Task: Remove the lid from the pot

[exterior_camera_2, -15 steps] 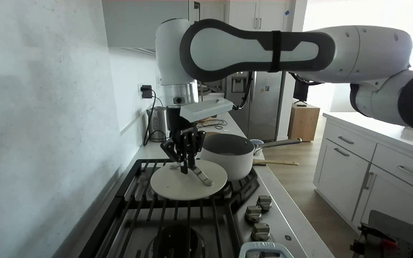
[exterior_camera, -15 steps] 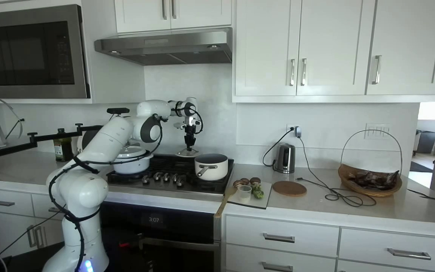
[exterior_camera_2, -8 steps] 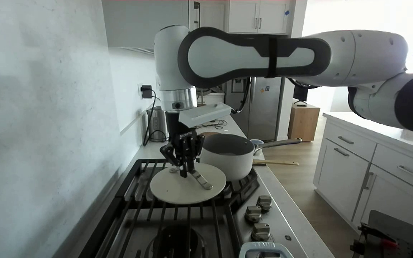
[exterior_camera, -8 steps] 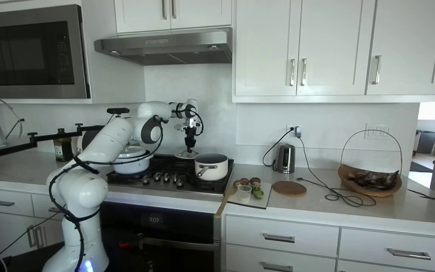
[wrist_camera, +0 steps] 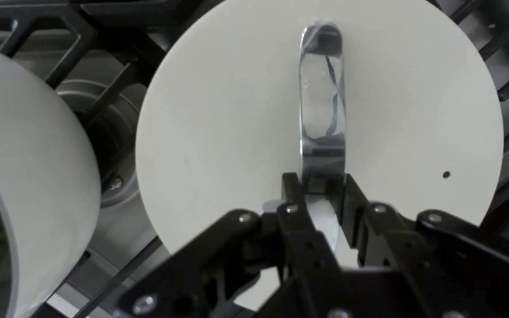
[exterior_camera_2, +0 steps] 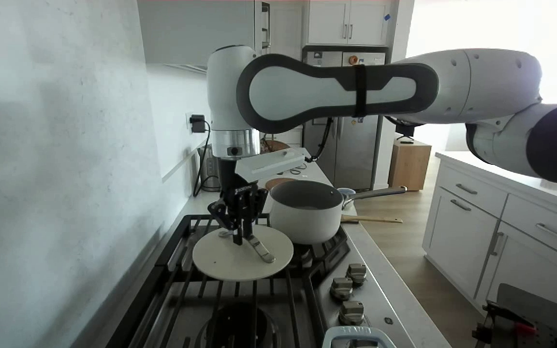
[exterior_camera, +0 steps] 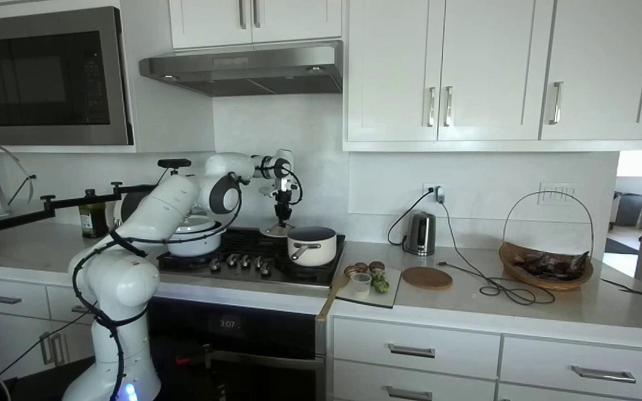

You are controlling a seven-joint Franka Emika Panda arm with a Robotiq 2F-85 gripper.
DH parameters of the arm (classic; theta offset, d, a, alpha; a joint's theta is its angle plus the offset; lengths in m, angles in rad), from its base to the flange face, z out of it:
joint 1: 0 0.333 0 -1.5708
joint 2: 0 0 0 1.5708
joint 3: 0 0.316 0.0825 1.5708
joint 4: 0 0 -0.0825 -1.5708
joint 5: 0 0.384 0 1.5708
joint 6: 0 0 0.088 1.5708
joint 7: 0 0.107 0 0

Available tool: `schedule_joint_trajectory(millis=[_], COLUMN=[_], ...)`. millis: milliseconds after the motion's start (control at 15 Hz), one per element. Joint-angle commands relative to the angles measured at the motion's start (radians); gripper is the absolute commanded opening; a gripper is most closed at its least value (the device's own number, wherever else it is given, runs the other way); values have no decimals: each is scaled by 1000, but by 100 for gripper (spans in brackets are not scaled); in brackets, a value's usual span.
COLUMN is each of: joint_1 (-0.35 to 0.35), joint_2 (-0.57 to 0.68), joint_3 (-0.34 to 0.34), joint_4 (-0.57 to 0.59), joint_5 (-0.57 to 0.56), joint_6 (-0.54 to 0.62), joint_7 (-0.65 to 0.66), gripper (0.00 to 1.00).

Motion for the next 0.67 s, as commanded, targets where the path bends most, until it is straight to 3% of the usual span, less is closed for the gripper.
schedule_joint_trajectory(millis=[0,600], joint_1=[-11,-23], joint_2=[-8,29], joint_3=[7,8], joint_4=[-15,-14], joint_5=[6,7], joint_6=[25,29], joint_7=[-25,-25], gripper=[6,6])
